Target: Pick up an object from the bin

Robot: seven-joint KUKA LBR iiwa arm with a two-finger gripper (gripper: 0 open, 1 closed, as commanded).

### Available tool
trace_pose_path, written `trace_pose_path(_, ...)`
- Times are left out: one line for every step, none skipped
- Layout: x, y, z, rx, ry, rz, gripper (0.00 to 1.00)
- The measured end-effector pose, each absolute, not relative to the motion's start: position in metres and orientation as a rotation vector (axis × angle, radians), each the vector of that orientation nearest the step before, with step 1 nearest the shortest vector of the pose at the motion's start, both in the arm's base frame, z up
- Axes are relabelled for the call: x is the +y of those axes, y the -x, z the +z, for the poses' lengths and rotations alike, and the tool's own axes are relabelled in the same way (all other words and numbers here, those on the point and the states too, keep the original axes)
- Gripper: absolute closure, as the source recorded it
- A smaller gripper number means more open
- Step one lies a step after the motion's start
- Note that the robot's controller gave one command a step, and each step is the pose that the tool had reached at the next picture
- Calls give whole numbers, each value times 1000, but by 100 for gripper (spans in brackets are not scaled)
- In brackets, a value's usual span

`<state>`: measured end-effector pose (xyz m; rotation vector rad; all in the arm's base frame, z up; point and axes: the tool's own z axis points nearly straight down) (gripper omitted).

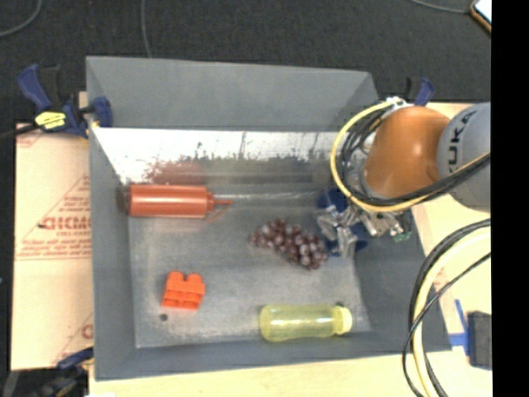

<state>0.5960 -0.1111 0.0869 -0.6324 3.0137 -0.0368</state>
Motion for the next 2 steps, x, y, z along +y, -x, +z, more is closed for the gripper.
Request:
trace_pose_path(-113, -612, 94, 3020, 634, -37, 100)
trace_pose_path(-112, -611, 94, 3013, 609, -48, 100)
